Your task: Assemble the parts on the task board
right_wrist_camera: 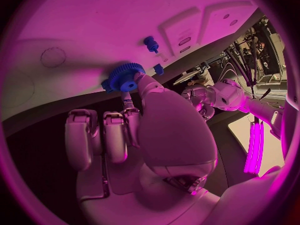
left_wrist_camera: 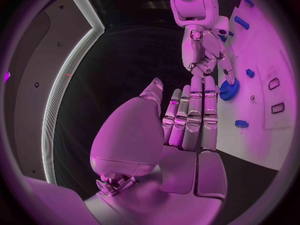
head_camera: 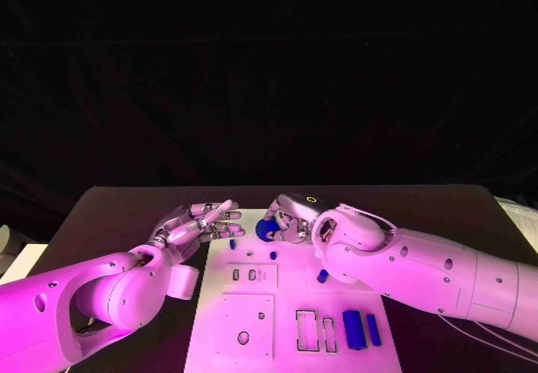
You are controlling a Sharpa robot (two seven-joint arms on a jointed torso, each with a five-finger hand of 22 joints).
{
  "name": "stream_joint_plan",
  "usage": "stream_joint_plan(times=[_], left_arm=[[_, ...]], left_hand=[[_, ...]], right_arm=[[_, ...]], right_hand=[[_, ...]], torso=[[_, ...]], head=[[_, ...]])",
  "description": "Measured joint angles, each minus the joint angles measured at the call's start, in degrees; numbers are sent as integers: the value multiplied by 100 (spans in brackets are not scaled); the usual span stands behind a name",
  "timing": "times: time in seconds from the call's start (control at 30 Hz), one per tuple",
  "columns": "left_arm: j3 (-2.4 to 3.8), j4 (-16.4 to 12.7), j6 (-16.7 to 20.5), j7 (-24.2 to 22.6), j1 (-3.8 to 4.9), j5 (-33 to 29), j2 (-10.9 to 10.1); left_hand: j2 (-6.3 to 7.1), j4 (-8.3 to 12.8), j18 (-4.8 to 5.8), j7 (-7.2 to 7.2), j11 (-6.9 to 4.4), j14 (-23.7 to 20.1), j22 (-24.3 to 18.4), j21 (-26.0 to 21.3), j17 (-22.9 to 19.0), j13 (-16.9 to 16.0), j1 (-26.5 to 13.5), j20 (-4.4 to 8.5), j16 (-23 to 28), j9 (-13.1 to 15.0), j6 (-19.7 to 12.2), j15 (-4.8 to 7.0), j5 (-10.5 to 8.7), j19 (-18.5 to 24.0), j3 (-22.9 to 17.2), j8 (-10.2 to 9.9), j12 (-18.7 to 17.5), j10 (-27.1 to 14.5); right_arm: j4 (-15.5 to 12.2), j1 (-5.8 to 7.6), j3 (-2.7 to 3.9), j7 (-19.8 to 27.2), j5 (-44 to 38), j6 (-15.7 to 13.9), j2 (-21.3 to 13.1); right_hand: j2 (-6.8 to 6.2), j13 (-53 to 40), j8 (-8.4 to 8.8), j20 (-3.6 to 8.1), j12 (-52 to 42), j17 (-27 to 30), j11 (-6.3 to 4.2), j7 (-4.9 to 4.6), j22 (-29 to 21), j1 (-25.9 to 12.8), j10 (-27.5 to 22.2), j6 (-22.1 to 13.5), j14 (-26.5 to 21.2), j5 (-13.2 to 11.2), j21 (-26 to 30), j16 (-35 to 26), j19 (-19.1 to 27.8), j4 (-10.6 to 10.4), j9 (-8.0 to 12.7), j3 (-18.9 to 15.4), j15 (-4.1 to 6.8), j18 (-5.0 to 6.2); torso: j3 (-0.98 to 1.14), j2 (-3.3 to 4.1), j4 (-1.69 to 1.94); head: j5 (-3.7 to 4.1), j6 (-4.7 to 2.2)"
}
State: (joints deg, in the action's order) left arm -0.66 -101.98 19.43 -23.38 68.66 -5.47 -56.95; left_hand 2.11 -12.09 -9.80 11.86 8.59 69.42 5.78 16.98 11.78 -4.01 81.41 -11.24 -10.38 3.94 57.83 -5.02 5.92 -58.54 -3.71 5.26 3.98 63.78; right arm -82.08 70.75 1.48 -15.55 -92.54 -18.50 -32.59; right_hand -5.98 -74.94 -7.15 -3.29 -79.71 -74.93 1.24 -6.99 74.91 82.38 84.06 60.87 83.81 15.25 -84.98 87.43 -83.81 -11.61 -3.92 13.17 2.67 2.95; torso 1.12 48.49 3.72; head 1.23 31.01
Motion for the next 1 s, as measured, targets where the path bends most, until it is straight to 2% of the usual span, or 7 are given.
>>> stream_joint_plan(times=[0.1, 0.2, 0.33, 0.53, 0.73, 0.93, 1.0], left_arm=[[0, 1, -1, 1, 0, 0, 1], [0, 2, -2, 3, 0, 0, 2], [0, 3, -3, 5, 0, 0, 3], [0, 3, -4, 10, 0, 0, 4], [0, -2, -4, 15, 0, 0, 0], [0, -5, -4, 24, 0, 0, -4], [0, -5, -4, 27, 0, -1, -6]], left_hand=[[0, 0, 0, 0, 0, -21, -5, 0, 11, 0, 0, 0, 22, 0, 0, -20, 0, 0, 0, -24, 0, 0], [0, 0, 1, 0, 0, -20, -7, 0, 14, 0, 0, 0, 23, 0, 0, -20, 0, 0, 0, -31, 0, 0], [0, 0, 0, 0, 0, -21, -7, 0, 14, 0, 0, 0, 22, 0, 0, -20, 0, 0, 0, -33, 0, 0], [0, 0, 0, 0, 0, -21, -7, 0, 14, 0, 0, 0, 22, 0, 0, -20, 0, 0, 0, -33, 0, 0], [0, 16, 0, 0, 21, -20, -6, 0, 20, 0, 0, -21, 22, 0, 0, -20, 0, 21, 16, -33, 0, -20], [0, 16, 0, 21, 21, -21, -14, 0, 25, 0, 0, -21, 45, 0, -21, -20, 0, 21, 16, -33, 0, -20], [0, 16, 0, 21, 21, -20, -17, -4, 31, 0, 0, -21, 47, 0, -21, -20, 0, 21, 16, -33, 0, -21]], right_arm=[[23, 0, 0, -21, -31, 29, 21], [54, 0, 0, -46, -56, 55, 43], [88, -2, -12, -69, -76, 106, 71], [128, -4, -16, -103, -81, 197, 83], [139, -3, -17, -124, -75, 284, 79], [126, -3, -21, -131, -39, 347, 54], [103, -3, -21, -125, -20, 323, 26]], right_hand=[[-31, 0, 13, 0, 43, 0, 0, -1, 0, -104, 0, 1, 0, -54, 0, 0, 0, 0, 0, 1, 0, 2], [-91, 0, 163, 0, 158, 0, 31, -8, 0, -229, 4, 0, 3, -231, 0, 0, 0, -4, -8, 17, -3, 3], [-117, 0, 339, -73, 360, 0, 153, -112, -1, -542, -14, -471, 21, -517, 0, 0, -11, -136, -10, -80, -104, 6], [-295, 0, 341, -156, 478, 1, 211, -209, 4, -798, -17, -795, 31, -224, 0, 0, -29, -383, 16, -307, -155, 6], [-176, 0, 342, -156, 478, 1, 216, -160, 4, -1130, -11, -741, 11, 78, 0, 0, -29, -486, -24, -359, -176, 6], [-93, 0, 296, -156, 446, 2, 216, -138, 3, -1213, -11, -595, 11, 143, 0, 0, -29, -486, -41, -359, -175, 6], [-87, 0, 270, -155, 349, 2, 216, -117, 3, -1219, -11, -515, 11, 285, 0, 38, -29, -483, -53, -357, -176, 6]], torso=[[1, -3, 0], [2, -3, 1], [2, -3, 1], [-3, -3, 1], [-5, -3, 1], [-5, -3, 2], [-5, -4, 2]], head=[[0, 1], [4, 0], [1, 0], [-1, 3], [2, 4], [7, 4], [7, 2]])
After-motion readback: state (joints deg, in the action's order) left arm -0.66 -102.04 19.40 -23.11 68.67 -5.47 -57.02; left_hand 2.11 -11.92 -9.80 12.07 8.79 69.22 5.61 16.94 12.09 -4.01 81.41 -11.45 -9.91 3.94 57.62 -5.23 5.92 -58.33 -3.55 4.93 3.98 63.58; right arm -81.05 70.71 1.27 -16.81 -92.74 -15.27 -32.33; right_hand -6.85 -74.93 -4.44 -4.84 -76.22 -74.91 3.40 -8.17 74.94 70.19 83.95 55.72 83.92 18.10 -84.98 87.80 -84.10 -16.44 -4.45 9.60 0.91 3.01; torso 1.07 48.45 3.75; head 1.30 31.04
